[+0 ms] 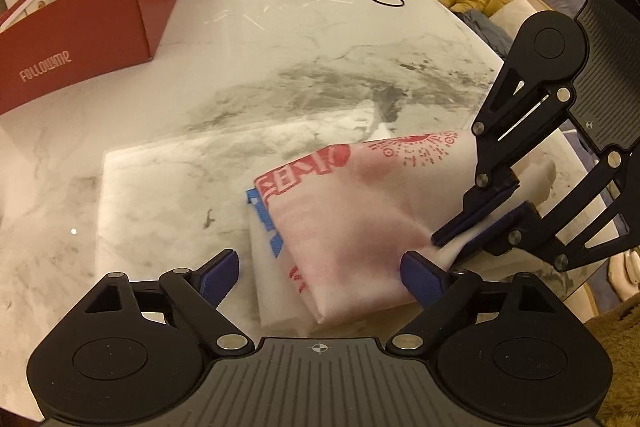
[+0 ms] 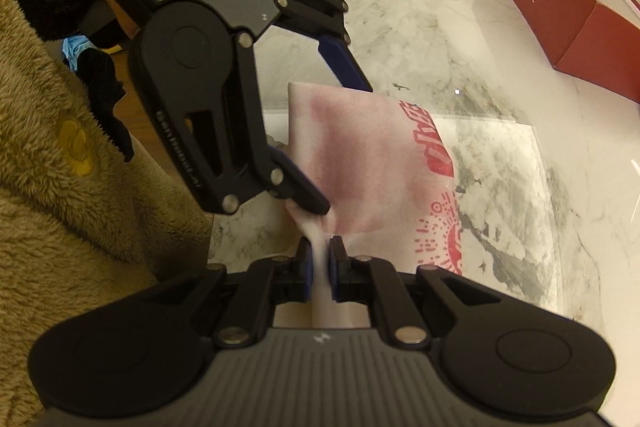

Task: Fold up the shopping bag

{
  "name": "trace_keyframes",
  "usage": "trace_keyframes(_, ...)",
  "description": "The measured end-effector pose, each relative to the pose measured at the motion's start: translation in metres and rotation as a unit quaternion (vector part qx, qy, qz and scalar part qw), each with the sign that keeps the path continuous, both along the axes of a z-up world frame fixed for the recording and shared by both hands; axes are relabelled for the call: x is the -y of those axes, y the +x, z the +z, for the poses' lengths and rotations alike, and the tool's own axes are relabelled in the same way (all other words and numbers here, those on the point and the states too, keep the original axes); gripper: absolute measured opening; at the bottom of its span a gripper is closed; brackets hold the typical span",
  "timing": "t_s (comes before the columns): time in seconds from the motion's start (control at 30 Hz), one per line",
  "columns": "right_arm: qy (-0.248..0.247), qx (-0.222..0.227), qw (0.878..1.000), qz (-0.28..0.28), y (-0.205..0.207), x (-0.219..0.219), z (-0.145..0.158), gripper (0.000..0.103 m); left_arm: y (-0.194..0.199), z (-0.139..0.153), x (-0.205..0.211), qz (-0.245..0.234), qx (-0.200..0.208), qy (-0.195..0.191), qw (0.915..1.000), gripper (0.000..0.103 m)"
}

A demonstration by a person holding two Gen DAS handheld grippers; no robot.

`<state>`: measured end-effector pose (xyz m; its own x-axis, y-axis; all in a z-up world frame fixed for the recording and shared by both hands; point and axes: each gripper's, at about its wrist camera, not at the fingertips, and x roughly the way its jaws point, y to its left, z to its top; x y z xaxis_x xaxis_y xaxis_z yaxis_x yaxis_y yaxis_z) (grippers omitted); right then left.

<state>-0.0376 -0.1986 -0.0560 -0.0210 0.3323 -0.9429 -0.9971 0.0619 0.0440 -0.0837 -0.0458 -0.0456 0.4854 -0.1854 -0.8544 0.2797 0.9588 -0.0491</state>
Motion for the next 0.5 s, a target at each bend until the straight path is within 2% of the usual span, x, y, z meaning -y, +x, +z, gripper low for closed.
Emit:
trace_keyframes(0.07,0.002,-0.001,1.0,-0.002,0.004,0.003,-0.002,0.007,-0.005,0.001,-0.003,0.004,0.009,0.016,0.9998,0.091)
trace_keyframes(0.2,0.004,-0.005,1.0,-0.006,0.013,0.009,-0.005,0.007,-0.009,0.005,-0.004,0.012,0.024,0.024,0.9994,0.092)
trace_keyframes(0.27,0.003,-0.006,1.0,-0.007,0.018,0.013,-0.006,0.007,-0.016,0.013,-0.005,0.002,0.064,0.033,0.9974,0.092)
trace_keyframes(0.33,0.003,-0.008,1.0,-0.009,0.024,0.018,-0.007,0.007,-0.019,0.022,-0.01,0.014,0.087,0.044,0.9951,0.092)
trace_keyframes(0.4,0.004,-0.008,1.0,-0.009,0.029,0.021,-0.009,0.007,-0.02,0.034,-0.02,0.038,0.086,0.044,0.9946,0.092)
trace_keyframes(0.5,0.004,-0.009,1.0,-0.009,0.036,0.026,-0.011,0.007,-0.026,0.058,-0.034,0.051,0.109,0.023,0.9924,0.092)
